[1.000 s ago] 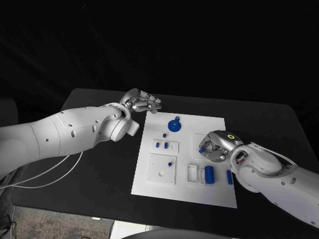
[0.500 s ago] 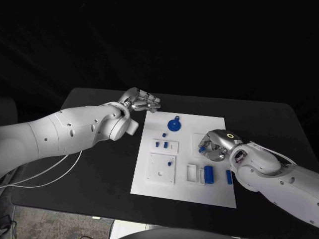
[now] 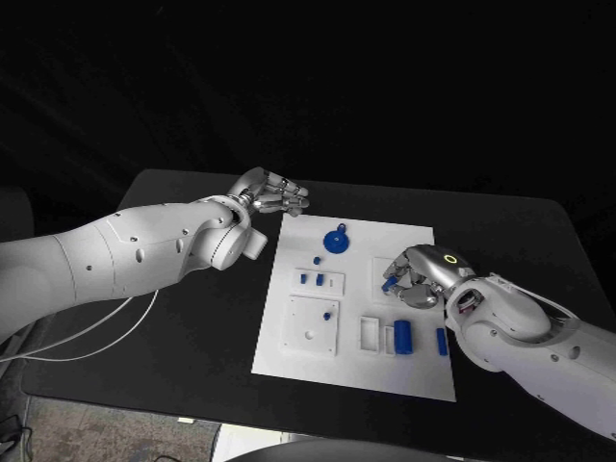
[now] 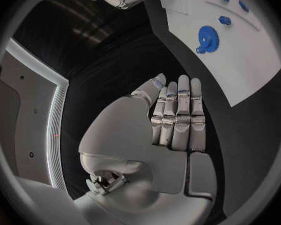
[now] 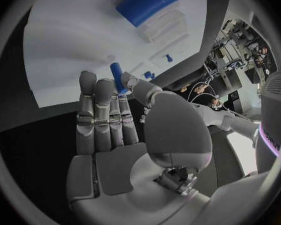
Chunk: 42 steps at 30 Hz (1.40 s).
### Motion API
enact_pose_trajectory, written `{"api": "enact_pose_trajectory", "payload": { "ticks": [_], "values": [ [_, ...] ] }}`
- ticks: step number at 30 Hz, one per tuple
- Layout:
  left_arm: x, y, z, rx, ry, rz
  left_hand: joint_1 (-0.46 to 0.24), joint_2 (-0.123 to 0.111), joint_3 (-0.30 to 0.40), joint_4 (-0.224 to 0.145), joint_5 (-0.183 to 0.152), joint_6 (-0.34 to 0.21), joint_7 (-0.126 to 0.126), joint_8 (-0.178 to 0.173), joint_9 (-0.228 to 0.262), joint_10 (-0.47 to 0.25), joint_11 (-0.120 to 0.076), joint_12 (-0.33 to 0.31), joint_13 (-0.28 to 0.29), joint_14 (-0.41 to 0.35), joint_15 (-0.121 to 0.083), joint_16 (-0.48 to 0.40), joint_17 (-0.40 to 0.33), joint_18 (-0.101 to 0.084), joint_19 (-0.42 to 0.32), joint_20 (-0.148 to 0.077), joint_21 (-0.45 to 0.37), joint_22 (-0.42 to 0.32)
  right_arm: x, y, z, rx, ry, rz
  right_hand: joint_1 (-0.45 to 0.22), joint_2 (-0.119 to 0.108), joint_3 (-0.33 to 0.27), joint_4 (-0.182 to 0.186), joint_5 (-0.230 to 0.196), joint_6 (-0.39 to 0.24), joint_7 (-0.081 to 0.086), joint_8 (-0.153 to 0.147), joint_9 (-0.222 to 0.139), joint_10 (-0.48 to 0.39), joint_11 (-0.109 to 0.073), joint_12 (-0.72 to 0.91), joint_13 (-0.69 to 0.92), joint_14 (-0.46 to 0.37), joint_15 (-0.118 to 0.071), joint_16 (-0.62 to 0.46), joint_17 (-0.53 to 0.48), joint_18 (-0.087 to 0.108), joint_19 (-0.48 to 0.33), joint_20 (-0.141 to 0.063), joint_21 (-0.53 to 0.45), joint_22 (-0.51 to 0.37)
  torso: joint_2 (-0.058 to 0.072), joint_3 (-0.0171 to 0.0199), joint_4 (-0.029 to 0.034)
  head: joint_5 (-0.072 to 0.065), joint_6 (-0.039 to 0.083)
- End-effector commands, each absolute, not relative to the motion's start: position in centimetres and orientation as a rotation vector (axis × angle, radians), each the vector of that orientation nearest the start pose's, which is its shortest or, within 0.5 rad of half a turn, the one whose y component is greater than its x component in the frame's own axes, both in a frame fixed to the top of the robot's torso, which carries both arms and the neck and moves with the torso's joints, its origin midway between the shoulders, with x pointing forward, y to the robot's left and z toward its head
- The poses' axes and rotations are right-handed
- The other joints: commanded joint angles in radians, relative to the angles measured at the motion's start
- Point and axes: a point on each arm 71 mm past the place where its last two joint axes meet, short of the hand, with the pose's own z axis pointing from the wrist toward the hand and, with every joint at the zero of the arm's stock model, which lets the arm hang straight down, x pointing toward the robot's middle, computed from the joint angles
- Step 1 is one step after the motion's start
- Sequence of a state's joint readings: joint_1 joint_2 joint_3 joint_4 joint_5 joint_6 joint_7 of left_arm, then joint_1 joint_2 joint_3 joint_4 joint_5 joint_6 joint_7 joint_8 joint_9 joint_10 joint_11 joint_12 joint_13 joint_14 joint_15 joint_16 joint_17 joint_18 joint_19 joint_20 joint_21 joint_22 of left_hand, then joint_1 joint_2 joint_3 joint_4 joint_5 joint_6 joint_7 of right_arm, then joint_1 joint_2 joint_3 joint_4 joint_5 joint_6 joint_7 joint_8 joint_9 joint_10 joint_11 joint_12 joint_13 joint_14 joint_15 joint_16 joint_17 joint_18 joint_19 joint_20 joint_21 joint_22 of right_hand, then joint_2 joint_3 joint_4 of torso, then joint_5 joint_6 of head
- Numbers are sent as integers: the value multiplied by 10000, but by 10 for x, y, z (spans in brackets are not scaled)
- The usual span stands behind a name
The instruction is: Assemble the parts on the task board
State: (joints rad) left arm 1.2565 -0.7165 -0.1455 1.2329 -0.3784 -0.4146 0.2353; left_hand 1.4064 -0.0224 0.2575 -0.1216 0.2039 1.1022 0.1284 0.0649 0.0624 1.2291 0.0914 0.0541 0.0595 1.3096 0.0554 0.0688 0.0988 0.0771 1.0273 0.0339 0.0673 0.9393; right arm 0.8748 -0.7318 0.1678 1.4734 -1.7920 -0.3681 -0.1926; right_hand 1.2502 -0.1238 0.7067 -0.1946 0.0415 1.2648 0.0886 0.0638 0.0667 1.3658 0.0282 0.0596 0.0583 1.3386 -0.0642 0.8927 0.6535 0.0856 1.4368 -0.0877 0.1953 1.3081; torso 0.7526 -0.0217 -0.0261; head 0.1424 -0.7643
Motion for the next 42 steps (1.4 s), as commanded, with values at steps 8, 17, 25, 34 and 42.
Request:
{"api": "enact_pose_trajectory", "payload": {
  "ticks": [8, 17, 25, 34, 42],
  "values": [
    [541, 237, -203, -7952, 15435, -10773, -35, 4, -10, 33, -33, -27, 9, -14, 9, -51, -9, 42, -1, -37, 23, -29, -5, -47, 62, 30, 16, -20, 439, -143, -234, -1733, 15785, 7053, -93, 5, 65, 1, 65, 277, -170, 11, 76, 246, -130, 17, 30, 123, -5, -70, 132, 212, 59, -19, 86, 150, 4, -9, 1, 235, 53],
    [542, 231, -204, -7908, 15478, -10854, -35, 4, -10, 33, -33, -27, 9, -14, 9, -51, -9, 42, -1, -37, 23, -29, -5, -47, 62, 30, 16, -20, 425, -100, -230, -2346, 15583, 8064, -78, 30, 24, -15, 67, 271, -168, 13, 79, 236, -127, 19, 31, 130, -1, -111, 179, 218, 49, -13, 97, 158, 1, -34, 23, 541, 89],
    [542, 226, -204, -7872, 15520, -10941, -35, 4, -10, 33, -33, -27, 9, -14, 9, -51, -9, 42, -1, -37, 23, -29, -5, -47, 62, 30, 16, -20, 407, -62, -243, -3231, 15717, 8638, -92, 56, 30, -58, 66, 255, -164, 14, 80, 224, -121, 18, 30, 146, 2, -188, 272, 229, 6, -9, 138, 178, 34, -16, 37, 756, 76],
    [541, 219, -204, -7826, 15603, -11093, -32, 20, -10, 49, -34, -14, 11, -11, 11, -48, -10, 43, 0, -35, 24, -28, -5, -47, 58, 31, 14, -17, 390, -38, -263, -3681, 15993, 8904, -102, 76, 23, -85, 68, 256, -164, 12, 84, 234, -124, 21, 32, 168, 3, -212, 303, 231, 6, -7, 165, 171, 26, -4, 19, 898, -6],
    [539, 215, -203, -7795, 15665, -11215, -34, 22, -11, 54, -40, -31, 22, -15, 9, -59, -3, 42, -1, -40, 27, -30, -5, -48, 55, 33, 13, -16, 381, -28, -279, -4206, 16055, 8789, -108, 80, 43, -131, 67, 265, -166, 12, 89, 242, -124, 20, 32, 188, 0, -228, 330, 238, 6, -9, 190, 171, 37, 1, 17, 928, -105]
  ]
}}
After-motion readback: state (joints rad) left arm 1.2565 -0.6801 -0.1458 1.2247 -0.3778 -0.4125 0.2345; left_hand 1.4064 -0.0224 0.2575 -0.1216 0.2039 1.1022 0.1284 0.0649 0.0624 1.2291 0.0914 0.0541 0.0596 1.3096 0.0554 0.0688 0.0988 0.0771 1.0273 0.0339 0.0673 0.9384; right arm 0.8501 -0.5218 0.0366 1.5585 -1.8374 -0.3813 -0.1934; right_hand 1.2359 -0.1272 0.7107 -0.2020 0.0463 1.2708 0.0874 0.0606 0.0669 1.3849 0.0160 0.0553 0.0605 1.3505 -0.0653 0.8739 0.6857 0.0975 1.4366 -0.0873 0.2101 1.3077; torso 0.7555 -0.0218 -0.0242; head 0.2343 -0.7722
